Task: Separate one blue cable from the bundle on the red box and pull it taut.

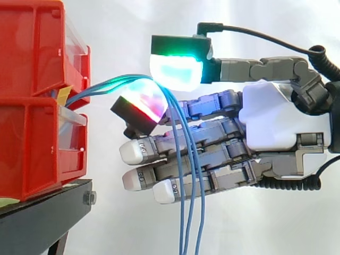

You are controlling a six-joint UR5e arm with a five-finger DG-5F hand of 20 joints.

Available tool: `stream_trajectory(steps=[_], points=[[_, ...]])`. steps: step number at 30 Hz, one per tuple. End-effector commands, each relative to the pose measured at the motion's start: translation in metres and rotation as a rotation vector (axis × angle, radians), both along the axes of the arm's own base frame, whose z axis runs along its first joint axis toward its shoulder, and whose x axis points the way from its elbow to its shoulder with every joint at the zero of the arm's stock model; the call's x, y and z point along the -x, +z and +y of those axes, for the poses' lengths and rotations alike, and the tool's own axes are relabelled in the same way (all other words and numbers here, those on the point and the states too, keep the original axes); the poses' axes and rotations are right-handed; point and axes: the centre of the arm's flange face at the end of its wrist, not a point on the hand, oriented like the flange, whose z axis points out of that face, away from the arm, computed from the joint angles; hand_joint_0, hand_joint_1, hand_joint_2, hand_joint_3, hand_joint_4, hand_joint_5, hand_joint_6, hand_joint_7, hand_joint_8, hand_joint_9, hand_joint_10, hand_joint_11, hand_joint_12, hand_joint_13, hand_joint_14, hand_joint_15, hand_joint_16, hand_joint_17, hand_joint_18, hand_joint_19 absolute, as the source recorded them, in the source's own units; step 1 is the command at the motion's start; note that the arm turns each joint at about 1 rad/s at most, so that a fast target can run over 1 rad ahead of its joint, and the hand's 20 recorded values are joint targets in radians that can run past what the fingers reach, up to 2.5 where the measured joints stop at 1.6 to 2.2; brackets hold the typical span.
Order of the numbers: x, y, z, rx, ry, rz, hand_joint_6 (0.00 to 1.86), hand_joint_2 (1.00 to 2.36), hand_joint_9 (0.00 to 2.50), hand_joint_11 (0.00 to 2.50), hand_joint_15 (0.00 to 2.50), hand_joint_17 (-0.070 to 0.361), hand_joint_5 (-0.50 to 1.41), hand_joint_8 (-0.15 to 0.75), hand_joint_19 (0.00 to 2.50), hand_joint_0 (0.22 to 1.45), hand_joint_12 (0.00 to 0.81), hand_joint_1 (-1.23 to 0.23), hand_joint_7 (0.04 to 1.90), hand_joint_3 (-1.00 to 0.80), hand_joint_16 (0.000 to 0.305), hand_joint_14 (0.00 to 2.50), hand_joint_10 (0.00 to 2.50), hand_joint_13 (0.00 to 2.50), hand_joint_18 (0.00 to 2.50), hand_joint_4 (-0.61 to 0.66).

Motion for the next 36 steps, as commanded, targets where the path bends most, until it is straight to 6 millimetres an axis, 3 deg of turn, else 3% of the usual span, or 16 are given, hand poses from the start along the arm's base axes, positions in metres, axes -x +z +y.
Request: stream_trajectory(steps=[1,24,30,36], points=[[0.0000,0.0000,0.0000,0.000,0.000,0.000,0.50,1.01,0.52,0.30,0.13,0.115,-0.13,0.278,0.35,0.72,0.353,-0.88,1.30,0.01,0.051,0.00,0.01,0.29,0.35,0.16],[-0.0001,0.0000,0.0003,0.000,0.003,0.000,0.50,1.01,0.40,0.27,0.09,0.113,-0.15,0.253,0.31,0.71,0.335,-0.93,1.26,-0.08,0.050,0.00,0.01,0.20,0.26,0.14],[-0.0001,0.0000,0.0003,0.000,0.003,0.000,0.50,1.01,0.48,0.26,0.10,0.112,-0.14,0.279,0.34,0.59,0.345,-0.77,1.24,-0.38,0.050,0.00,0.01,0.24,0.30,0.17],[0.0002,-0.0007,0.0002,0.002,0.003,0.002,0.50,1.00,0.55,0.27,0.12,0.113,-0.12,0.301,0.36,0.56,0.357,-0.56,1.24,-0.46,0.050,0.00,0.01,0.30,0.34,0.20]])
